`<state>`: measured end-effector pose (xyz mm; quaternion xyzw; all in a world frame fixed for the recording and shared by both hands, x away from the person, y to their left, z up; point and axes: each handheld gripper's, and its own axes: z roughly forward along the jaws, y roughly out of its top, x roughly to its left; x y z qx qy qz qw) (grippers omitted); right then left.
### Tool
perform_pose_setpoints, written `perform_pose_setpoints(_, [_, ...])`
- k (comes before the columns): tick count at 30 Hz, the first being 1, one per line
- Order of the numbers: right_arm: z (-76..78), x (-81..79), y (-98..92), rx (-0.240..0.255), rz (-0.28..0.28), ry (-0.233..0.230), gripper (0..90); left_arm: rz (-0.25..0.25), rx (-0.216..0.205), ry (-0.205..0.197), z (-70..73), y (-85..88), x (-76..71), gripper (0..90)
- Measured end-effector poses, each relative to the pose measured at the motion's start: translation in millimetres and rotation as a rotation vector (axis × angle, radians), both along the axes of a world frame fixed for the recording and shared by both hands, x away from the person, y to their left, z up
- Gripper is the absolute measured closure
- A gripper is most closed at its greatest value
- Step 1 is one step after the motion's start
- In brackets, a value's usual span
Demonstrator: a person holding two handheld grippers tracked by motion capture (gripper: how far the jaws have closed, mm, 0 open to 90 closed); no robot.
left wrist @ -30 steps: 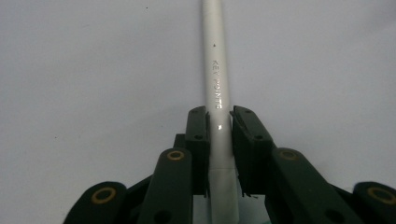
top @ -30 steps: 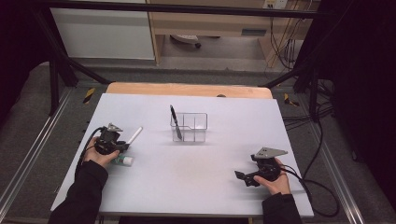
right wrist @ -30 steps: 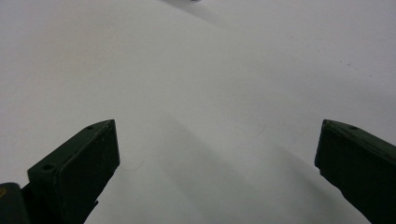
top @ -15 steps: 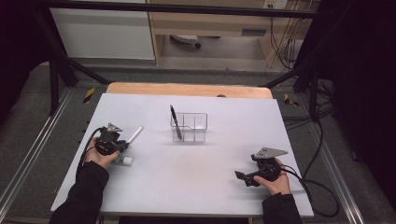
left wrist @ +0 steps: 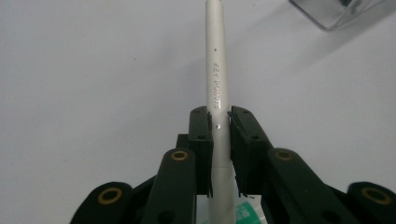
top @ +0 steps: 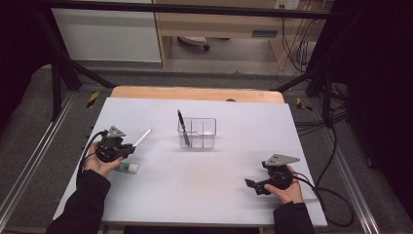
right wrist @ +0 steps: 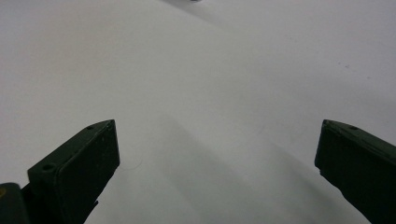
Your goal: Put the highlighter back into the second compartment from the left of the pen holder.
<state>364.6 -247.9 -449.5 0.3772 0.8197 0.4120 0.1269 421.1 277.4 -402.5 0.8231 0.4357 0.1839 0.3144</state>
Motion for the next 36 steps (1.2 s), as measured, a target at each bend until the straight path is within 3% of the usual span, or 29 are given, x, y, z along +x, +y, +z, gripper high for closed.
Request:
perform_pose_setpoints(13, [0.2, -0.4, 2.2, -0.001, 0.004, -0.008, 0.5, -0.152, -0.006, -0.009, 13.0, -33.8, -28.9, 78.2])
perform_pose_setpoints(22, [3.6, -0.9, 14.9, -0.053, 0.007, -0.028, 0.6, -0.228, -0.008, 0.004, 11.7, -56.0, -40.4, 78.2])
perform_pose_setpoints(36, [12.7, -3.1, 49.2, -0.14, 0.095, -0.073, 1.2, -0.323, 0.01, 0.035, 8.9, -87.1, -48.8, 78.2])
